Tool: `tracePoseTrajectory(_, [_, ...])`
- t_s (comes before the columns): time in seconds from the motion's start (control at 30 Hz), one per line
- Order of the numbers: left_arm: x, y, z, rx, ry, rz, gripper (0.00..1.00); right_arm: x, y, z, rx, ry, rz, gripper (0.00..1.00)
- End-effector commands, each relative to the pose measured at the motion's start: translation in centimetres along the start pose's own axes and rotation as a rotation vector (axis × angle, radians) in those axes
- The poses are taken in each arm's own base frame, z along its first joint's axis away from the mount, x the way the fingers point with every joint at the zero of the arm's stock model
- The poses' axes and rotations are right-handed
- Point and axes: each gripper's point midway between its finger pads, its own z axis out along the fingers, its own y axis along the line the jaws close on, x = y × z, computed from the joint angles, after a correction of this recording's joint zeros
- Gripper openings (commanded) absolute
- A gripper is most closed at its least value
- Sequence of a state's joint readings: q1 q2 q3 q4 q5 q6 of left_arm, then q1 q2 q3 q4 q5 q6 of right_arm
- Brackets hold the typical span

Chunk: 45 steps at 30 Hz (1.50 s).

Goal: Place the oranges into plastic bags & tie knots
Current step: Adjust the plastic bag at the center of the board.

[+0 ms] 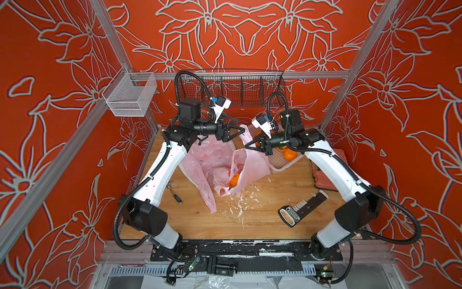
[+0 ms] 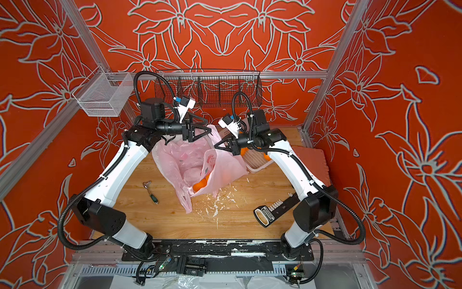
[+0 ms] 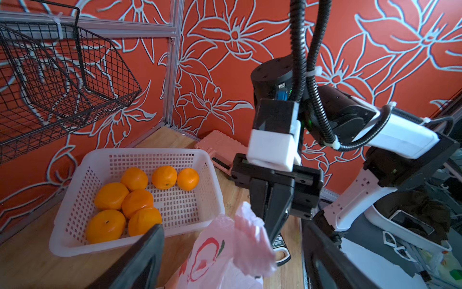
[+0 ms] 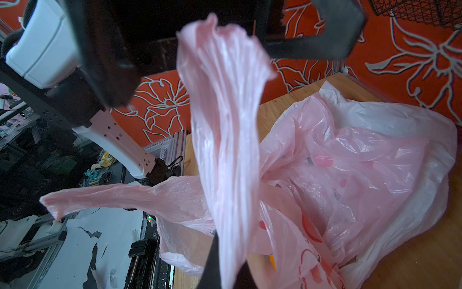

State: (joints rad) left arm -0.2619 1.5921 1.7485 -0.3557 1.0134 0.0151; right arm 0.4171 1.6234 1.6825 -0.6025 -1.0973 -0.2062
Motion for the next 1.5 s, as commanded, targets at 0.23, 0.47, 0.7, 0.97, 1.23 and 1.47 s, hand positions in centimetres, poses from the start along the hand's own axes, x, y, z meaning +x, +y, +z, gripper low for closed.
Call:
tracePoseTrajectory(0.23, [-0.2, -0.9, 0.6, 0.07, -0.013, 0.012, 0.0, -0.7, 0.1, 0.0, 0.035, 0.007, -0.06, 0.06])
tracePoseTrajectory(0.47, [-0.1, 1.0, 0.5, -0.046, -0.026, -0.041, 0.0, -2.9, 0.9, -4.5, 0.384, -0.143, -0.213, 0.83])
tracePoseTrajectory(0.7, [0.2, 2.2, 0.8, -0.087, -0.025, -0.083, 0.0, -1.6, 10.5, -1.0, 0.26, -0.16, -0.336, 0.81])
tracePoseTrajectory(0.97, [0.4, 2.5, 0.9, -0.094, -0.022, -0.098, 0.0, 0.5, 15.8, 3.6, 0.202, -0.172, -0.228, 0.81])
tracePoseTrajectory(1.23, [0.5, 2.4, 0.8, -0.095, -0.017, -0.097, 0.0, 2.6, 18.1, 6.7, 0.163, -0.127, -0.168, 0.82])
tracePoseTrajectory(1.47, [0.5, 2.4, 0.7, -0.096, -0.018, -0.096, 0.0, 3.5, 17.0, 8.3, 0.22, -0.082, -0.172, 0.61])
